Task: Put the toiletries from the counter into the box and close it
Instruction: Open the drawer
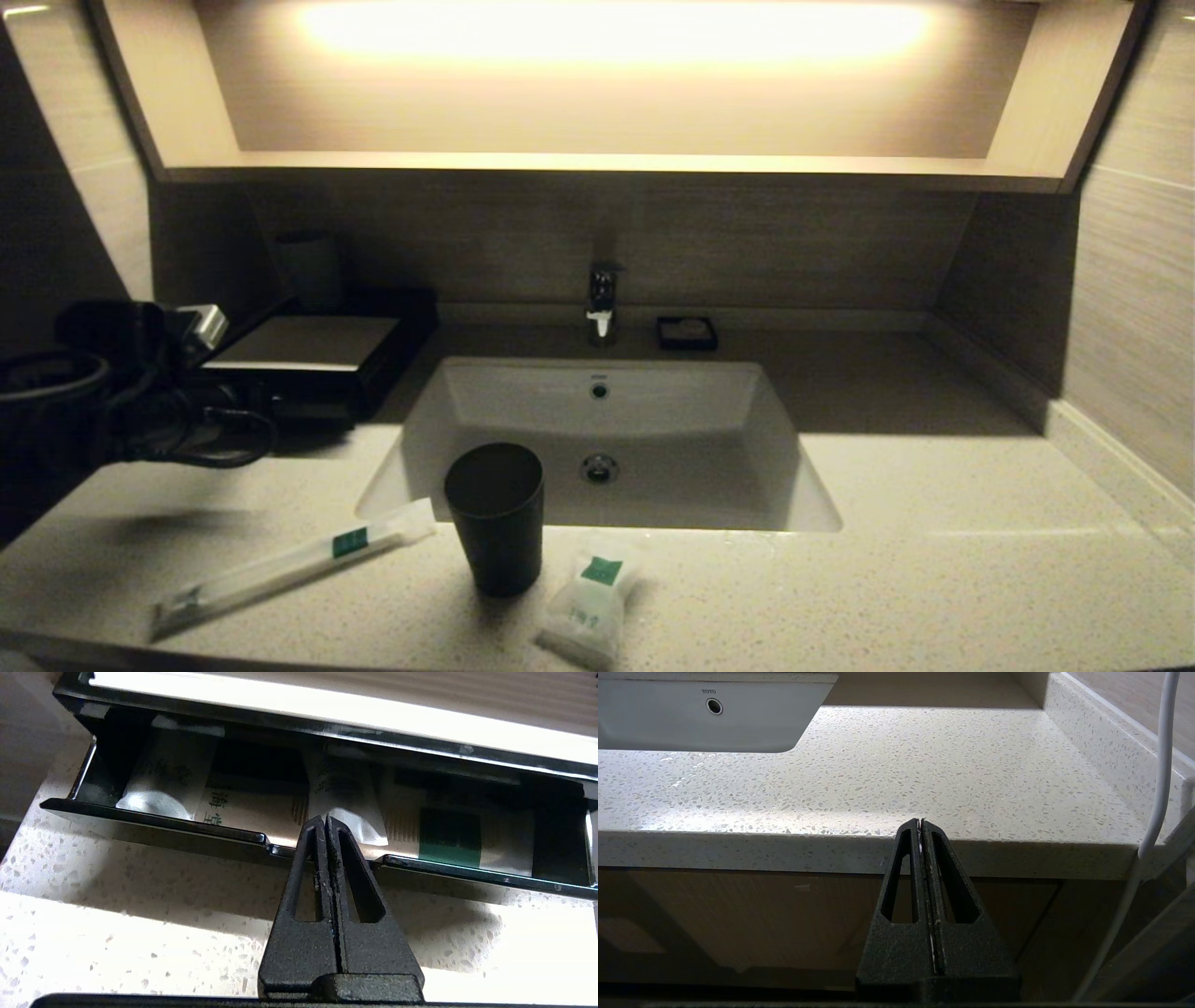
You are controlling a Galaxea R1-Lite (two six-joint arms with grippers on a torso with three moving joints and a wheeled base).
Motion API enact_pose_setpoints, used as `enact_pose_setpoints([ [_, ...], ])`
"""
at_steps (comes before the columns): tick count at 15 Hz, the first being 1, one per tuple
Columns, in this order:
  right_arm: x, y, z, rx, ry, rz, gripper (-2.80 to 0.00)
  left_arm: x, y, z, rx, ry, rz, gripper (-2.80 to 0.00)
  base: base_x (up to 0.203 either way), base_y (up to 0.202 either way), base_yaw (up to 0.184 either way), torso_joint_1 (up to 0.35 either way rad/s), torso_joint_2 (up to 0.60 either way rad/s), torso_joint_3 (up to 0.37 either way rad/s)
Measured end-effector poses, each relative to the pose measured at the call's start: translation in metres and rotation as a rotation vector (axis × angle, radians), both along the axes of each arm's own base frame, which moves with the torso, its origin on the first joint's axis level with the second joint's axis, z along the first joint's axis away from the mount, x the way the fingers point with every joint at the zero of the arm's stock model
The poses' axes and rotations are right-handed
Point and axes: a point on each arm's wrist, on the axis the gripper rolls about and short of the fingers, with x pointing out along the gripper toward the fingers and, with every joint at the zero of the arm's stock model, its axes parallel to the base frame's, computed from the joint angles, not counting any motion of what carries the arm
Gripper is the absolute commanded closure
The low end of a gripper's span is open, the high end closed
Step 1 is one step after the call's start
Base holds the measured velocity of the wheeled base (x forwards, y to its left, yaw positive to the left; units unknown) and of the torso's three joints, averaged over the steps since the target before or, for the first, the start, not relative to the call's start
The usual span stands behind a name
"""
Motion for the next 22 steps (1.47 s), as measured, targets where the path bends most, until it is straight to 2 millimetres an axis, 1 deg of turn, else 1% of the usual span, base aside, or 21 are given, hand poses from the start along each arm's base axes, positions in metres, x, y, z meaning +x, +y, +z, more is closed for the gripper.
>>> enact_pose_setpoints([
  [14, 0.000, 0.000, 0.000, 0.000, 0.000, 0.000, 0.00, -0.025, -0.005, 0.013, 0.016, 0.127, -0.030, 0.00, 0.000, 0.000, 0.000, 0.000, 0.00, 0.000],
  [22, 0.000, 0.000, 0.000, 0.000, 0.000, 0.000, 0.00, -0.037, -0.005, 0.024, 0.023, 0.136, -0.030, 0.00, 0.000, 0.000, 0.000, 0.000, 0.00, 0.000],
])
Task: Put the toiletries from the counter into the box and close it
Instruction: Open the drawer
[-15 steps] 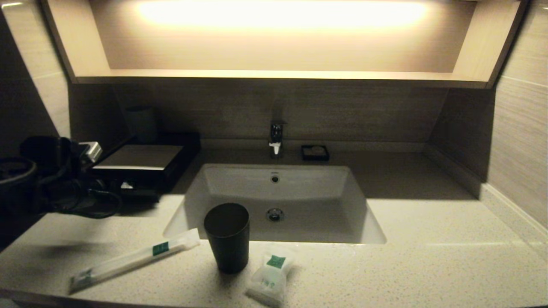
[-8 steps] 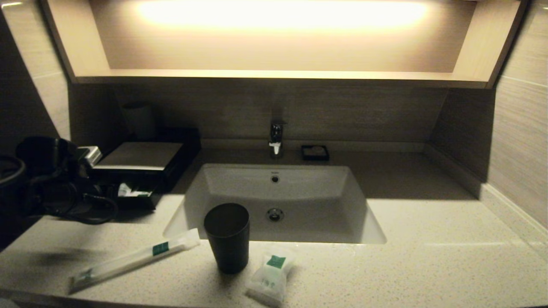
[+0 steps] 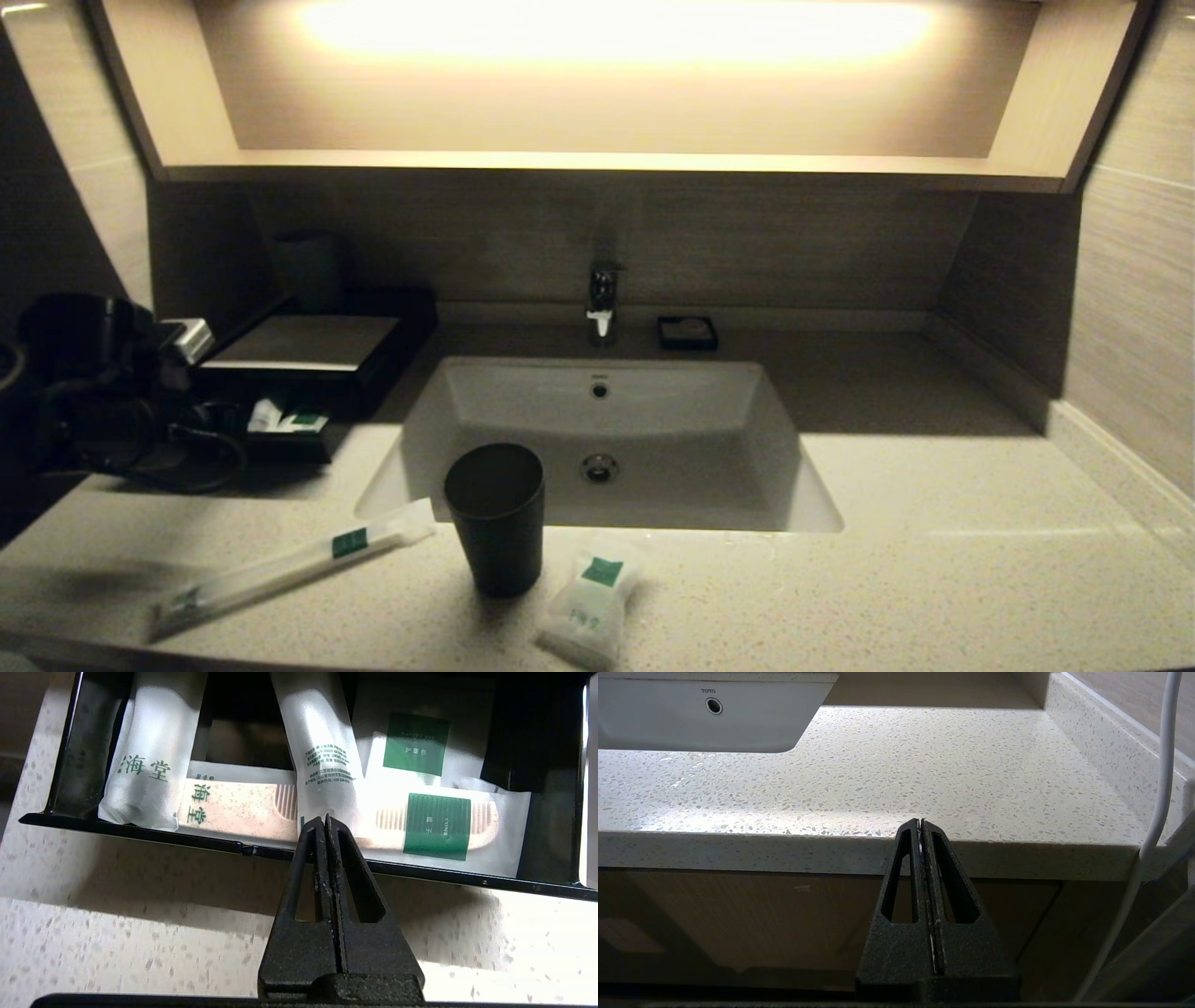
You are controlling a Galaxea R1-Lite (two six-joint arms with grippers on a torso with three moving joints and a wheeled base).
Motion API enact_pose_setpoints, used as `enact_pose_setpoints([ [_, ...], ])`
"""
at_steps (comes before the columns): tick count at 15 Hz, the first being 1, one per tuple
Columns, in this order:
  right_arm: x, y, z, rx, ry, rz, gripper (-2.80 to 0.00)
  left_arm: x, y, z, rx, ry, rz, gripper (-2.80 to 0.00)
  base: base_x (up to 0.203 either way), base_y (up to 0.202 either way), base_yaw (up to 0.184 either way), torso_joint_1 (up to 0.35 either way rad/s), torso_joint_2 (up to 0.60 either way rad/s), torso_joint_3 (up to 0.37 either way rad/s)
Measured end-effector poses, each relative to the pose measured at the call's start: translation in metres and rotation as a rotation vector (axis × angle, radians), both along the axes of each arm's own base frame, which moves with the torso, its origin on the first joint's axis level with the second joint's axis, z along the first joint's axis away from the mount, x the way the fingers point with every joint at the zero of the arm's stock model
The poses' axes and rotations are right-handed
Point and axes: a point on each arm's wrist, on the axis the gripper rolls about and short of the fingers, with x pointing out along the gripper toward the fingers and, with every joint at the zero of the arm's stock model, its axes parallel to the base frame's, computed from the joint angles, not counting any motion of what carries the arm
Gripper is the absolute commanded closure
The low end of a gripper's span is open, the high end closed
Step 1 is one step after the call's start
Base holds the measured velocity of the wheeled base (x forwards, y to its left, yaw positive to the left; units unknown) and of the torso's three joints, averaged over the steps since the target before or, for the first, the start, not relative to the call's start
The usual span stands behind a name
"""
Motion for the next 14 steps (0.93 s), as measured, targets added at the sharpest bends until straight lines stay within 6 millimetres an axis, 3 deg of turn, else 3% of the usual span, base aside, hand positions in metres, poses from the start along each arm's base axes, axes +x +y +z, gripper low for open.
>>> enact_pose_setpoints([
  [14, 0.000, 0.000, 0.000, 0.001, 0.000, 0.000, 0.00, -0.031, -0.003, 0.018, 0.028, 0.090, -0.033, 0.00, 0.000, 0.000, 0.000, 0.000, 0.00, 0.000],
])
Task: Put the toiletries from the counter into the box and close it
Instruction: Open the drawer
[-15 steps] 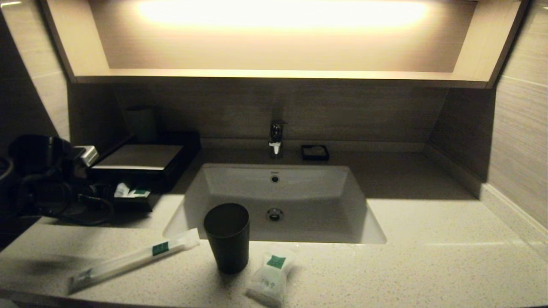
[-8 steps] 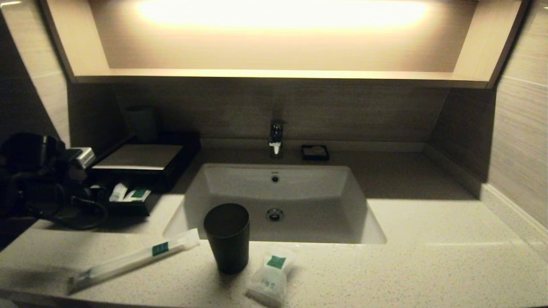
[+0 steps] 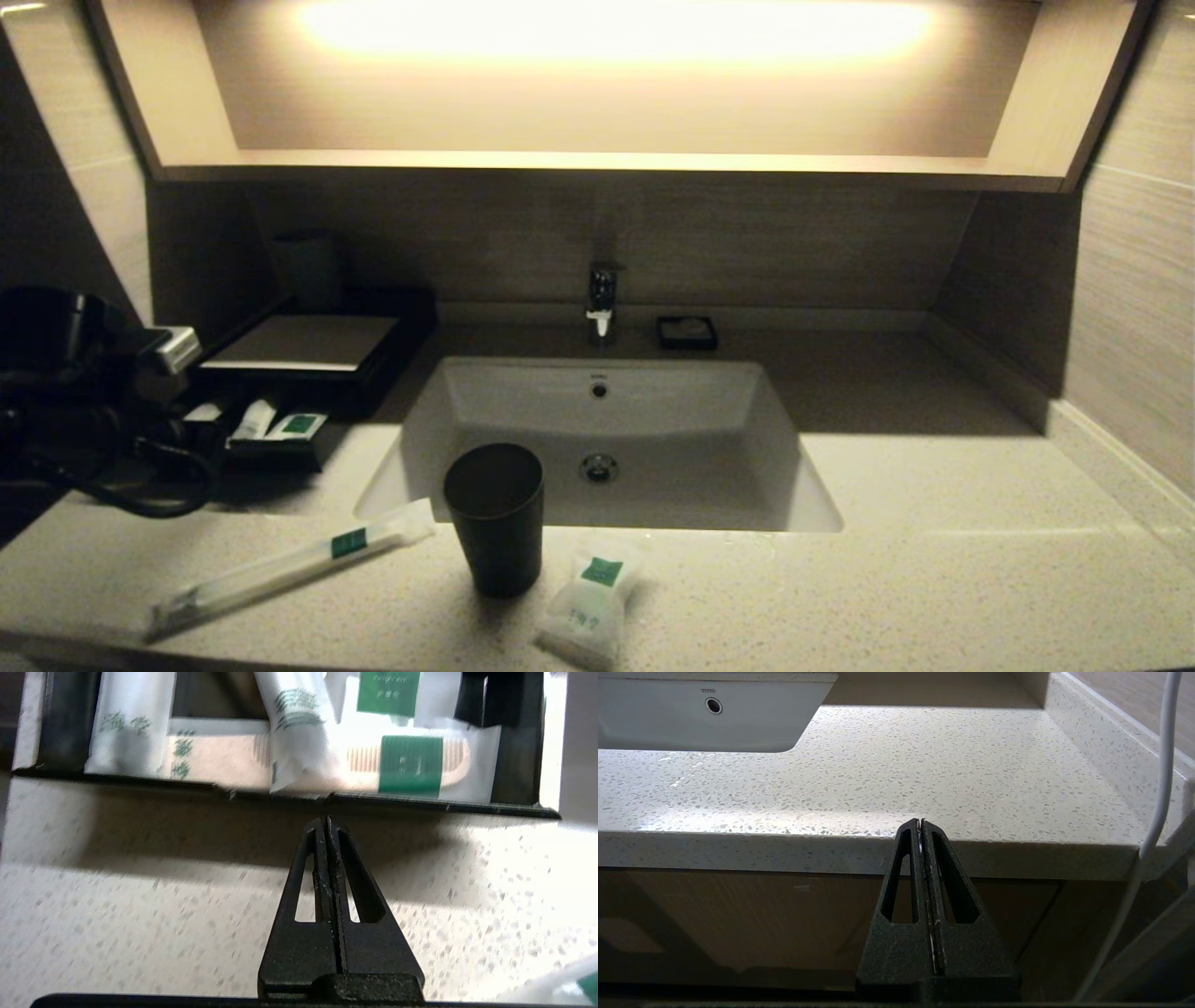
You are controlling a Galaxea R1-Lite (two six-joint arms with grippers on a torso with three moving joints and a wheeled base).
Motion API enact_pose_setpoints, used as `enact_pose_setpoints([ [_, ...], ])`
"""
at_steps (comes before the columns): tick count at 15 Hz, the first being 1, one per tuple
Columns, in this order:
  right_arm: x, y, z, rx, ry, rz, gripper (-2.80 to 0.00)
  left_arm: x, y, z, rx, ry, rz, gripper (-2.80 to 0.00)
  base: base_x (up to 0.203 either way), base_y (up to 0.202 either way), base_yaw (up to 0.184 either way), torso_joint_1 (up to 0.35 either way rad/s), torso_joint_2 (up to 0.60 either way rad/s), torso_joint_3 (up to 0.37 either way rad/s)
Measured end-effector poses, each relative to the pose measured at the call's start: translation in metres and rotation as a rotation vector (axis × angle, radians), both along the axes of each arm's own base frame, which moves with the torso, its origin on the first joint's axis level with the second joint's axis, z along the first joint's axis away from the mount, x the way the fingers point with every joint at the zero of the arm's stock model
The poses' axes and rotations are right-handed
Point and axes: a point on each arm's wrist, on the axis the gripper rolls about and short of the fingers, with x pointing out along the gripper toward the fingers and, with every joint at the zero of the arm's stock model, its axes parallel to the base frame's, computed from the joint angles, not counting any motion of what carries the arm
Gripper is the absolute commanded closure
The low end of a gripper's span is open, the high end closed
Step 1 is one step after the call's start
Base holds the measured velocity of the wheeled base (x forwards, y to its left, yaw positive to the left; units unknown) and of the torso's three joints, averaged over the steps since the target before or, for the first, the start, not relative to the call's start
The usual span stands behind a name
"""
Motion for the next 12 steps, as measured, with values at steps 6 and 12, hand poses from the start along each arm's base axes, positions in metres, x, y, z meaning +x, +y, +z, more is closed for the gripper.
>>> enact_pose_setpoints([
  [6, 0.000, 0.000, 0.000, 0.000, 0.000, 0.000, 0.00, -0.015, 0.000, 0.021, 0.011, -0.070, 0.016, 0.00, 0.000, 0.000, 0.000, 0.000, 0.00, 0.000],
  [12, 0.000, 0.000, 0.000, 0.000, 0.000, 0.000, 0.00, -0.035, -0.007, 0.038, -0.039, -0.143, -0.082, 0.00, 0.000, 0.000, 0.000, 0.000, 0.00, 0.000],
])
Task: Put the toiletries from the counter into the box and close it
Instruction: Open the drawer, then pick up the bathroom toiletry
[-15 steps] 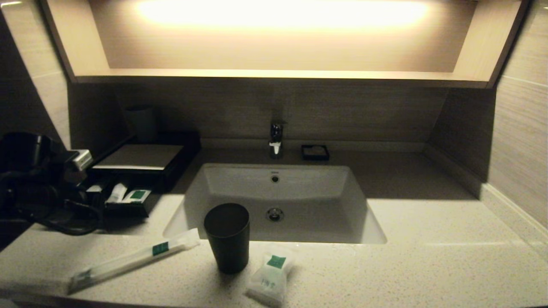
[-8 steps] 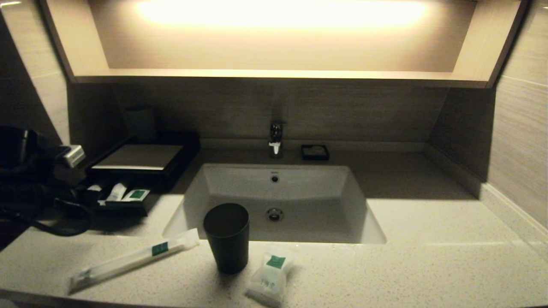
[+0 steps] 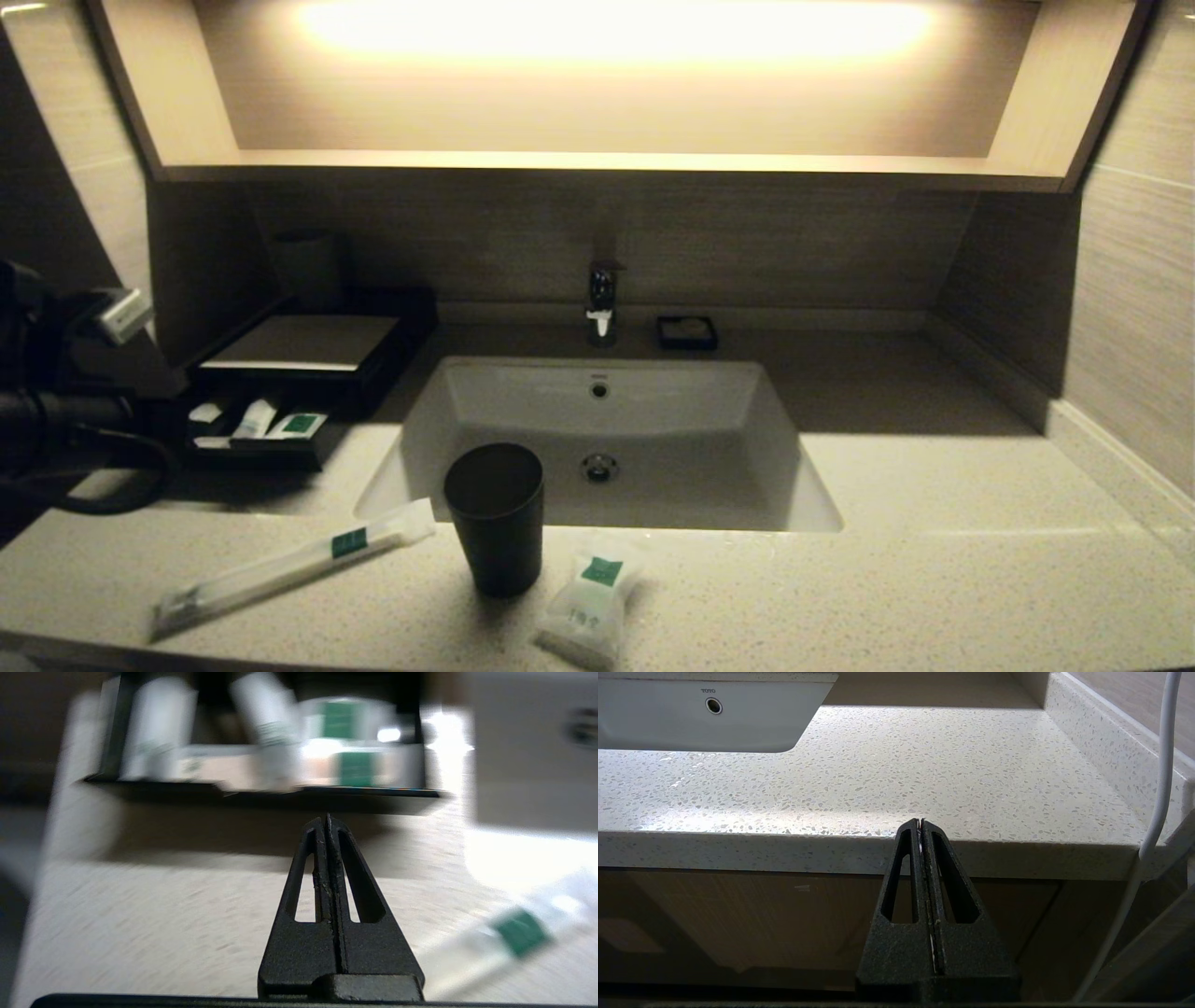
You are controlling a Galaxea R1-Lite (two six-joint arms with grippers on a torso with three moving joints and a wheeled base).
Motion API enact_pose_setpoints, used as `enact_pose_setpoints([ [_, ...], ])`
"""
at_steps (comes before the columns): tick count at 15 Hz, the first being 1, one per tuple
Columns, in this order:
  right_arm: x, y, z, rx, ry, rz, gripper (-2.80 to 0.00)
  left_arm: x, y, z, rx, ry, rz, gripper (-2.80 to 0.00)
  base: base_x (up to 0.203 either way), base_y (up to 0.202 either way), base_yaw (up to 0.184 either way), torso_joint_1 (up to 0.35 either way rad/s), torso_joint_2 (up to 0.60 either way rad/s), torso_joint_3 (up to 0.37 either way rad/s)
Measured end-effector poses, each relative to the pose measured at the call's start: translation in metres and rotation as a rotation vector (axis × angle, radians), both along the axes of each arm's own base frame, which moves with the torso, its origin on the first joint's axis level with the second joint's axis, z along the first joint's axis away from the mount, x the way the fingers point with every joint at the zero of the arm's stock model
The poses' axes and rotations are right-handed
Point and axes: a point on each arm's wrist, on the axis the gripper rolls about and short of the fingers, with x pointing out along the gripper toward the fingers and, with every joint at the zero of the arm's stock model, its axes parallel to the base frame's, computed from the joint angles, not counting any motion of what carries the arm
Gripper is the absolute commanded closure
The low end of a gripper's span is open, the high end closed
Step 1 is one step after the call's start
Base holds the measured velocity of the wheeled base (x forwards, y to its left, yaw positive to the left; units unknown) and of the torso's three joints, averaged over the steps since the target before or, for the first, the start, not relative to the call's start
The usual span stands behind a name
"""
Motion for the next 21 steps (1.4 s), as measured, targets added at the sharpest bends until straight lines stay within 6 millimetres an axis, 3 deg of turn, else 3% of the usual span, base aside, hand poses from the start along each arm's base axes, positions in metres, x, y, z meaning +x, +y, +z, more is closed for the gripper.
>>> enact_pose_setpoints([
  [8, 0.000, 0.000, 0.000, 0.000, 0.000, 0.000, 0.00, -0.016, -0.017, 0.026, 0.234, -0.118, -0.322, 0.00, 0.000, 0.000, 0.000, 0.000, 0.00, 0.000],
  [11, 0.000, 0.000, 0.000, 0.000, 0.000, 0.000, 0.00, -0.026, -0.037, 0.033, 0.256, -0.135, -0.426, 0.00, 0.000, 0.000, 0.000, 0.000, 0.00, 0.000],
  [14, 0.000, 0.000, 0.000, 0.000, 0.000, 0.000, 0.00, -0.051, -0.062, 0.032, 0.236, -0.051, -0.562, 0.00, 0.000, 0.000, 0.000, 0.000, 0.00, 0.000],
  [16, 0.000, 0.000, 0.000, 0.000, 0.000, 0.000, 0.00, -0.063, -0.066, 0.036, 0.231, 0.008, -0.609, 0.00, 0.000, 0.000, 0.000, 0.000, 0.00, 0.000],
  [21, 0.000, 0.000, 0.000, 0.000, 0.000, 0.000, 0.00, -0.065, -0.063, 0.060, 0.198, 0.148, -0.618, 0.00, 0.000, 0.000, 0.000, 0.000, 0.00, 0.000],
])
